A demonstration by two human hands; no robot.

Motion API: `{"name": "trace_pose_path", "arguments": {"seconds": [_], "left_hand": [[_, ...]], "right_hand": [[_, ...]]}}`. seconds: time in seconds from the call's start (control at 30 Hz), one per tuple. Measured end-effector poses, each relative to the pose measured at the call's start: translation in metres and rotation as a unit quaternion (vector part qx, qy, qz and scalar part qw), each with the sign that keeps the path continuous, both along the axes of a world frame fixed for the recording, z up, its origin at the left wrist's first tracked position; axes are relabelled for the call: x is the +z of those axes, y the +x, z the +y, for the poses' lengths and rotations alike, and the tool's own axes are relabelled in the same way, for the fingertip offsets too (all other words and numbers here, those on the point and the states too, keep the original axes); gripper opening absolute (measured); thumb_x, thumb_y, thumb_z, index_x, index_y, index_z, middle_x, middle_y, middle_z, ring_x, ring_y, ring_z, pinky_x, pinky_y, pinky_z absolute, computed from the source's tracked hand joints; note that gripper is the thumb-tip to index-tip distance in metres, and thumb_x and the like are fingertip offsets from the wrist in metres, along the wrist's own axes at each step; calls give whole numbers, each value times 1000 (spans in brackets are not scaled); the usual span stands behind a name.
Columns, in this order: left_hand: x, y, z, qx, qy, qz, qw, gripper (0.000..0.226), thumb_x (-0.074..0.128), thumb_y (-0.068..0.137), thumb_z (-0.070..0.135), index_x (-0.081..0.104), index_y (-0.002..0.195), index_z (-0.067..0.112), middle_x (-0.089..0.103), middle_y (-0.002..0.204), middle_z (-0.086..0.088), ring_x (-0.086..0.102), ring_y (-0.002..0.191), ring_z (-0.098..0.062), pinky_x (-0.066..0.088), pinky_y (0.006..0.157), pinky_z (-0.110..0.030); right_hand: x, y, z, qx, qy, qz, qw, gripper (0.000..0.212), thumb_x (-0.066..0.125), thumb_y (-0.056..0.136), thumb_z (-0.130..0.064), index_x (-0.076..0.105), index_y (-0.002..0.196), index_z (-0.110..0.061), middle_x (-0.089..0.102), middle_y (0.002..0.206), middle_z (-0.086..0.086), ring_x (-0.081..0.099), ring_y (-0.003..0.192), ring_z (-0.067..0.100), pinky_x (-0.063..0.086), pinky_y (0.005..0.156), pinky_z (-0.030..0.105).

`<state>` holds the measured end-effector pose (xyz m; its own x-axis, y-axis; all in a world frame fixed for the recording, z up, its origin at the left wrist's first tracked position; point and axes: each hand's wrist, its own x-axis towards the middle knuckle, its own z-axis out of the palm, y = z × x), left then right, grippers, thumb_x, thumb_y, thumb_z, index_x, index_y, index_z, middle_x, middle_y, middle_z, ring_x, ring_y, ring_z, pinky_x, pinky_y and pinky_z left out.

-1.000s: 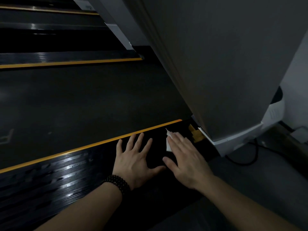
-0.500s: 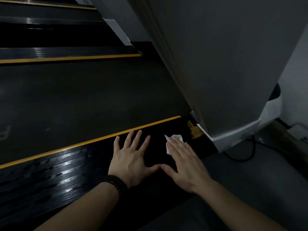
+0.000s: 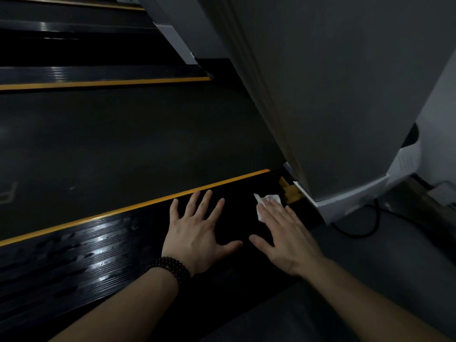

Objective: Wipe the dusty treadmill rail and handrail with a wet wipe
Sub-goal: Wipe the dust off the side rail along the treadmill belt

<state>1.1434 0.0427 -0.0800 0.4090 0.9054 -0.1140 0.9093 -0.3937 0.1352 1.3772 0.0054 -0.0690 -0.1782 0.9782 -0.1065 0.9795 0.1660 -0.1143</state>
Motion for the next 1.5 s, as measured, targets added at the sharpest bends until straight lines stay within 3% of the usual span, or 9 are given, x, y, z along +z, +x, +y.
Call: {"name": "trace_pose_path", "arguments": {"seconds": [0.13, 0.27, 0.4, 0.6, 0.73, 1.07, 1.2, 1.33, 1.5], "left_hand": [[-1, -1, 0, 1, 3, 0, 1000, 102, 12, 77, 95, -10, 159, 38, -17, 168, 4, -21, 153, -20, -7, 122, -60], [0, 0, 0, 0, -2, 2, 1000, 103, 13, 77, 95, -12, 159, 38, -18, 168, 4, -22, 153, -20, -7, 122, -60], [0, 0, 0, 2, 0, 1, 1000, 105, 11, 75, 96, -9, 159, 38, -17, 168, 4, -21, 153, -20, -6, 122, -61], [-1, 1, -1, 6, 5, 1, 1000, 105, 10, 74, 96, -9, 159, 37, -16, 168, 3, -20, 153, -20, -5, 122, -60], [0, 0, 0, 3, 0, 1, 1000, 105, 12, 75, 96, -10, 159, 38, -17, 168, 3, -21, 153, -20, -5, 122, -61], [-2, 1, 0, 7, 4, -6, 1000, 106, 11, 74, 97, -9, 159, 38, -16, 168, 4, -20, 154, -20, -6, 122, -60], [-1, 1, 0, 5, 7, 1, 1000, 106, 8, 73, 97, -9, 159, 37, -16, 168, 4, -20, 153, -20, -5, 122, -60], [0, 1, 1, 5, 1, -3, 1000, 106, 12, 74, 96, -10, 159, 38, -18, 168, 4, -21, 153, -20, -6, 122, -60], [-1, 1, 0, 5, 7, -2, 1000, 105, 12, 75, 96, -10, 159, 37, -16, 168, 4, -20, 154, -20, -5, 122, -60]], "right_hand": [[2, -16, 12, -5, -6, 18, 1000, 90, 15, 88, -76, -1, 159, -23, -10, 166, -9, -20, 148, 2, -4, 124, 38], [3, -10, -10, 39, -13, -15, 999, 90, 12, 87, -77, -5, 159, -24, -16, 164, -10, -25, 146, -1, -6, 123, 34], [4, 0, 9, 3, -13, -19, 1000, 94, 10, 84, -79, -5, 159, -24, -13, 165, -9, -21, 148, 3, -5, 124, 37], [2, -12, -7, 1, -11, 15, 1000, 97, 32, 90, -75, -20, 155, -25, -24, 159, -11, -25, 146, 1, -9, 122, 30], [0, -1, -5, 13, -8, -22, 1000, 94, 20, 88, -78, -14, 157, -23, -21, 162, -9, -26, 145, 0, -6, 123, 33], [-2, 7, -9, 9, -4, -36, 999, 98, 14, 84, -82, -9, 158, -23, -16, 165, -9, -22, 147, 2, -4, 124, 34], [1, -2, 6, -11, -4, -9, 1000, 102, 24, 83, -81, -11, 158, -20, -18, 164, -7, -22, 148, 4, -7, 122, 32], [-1, 0, -14, 34, -10, -39, 999, 105, 31, 84, -81, -15, 157, -21, -22, 163, -8, -26, 146, 2, -4, 124, 33], [7, 4, 4, 13, -18, -35, 999, 109, 17, 78, -89, -13, 157, -20, -21, 162, -8, -24, 147, 4, -8, 122, 31]]}}
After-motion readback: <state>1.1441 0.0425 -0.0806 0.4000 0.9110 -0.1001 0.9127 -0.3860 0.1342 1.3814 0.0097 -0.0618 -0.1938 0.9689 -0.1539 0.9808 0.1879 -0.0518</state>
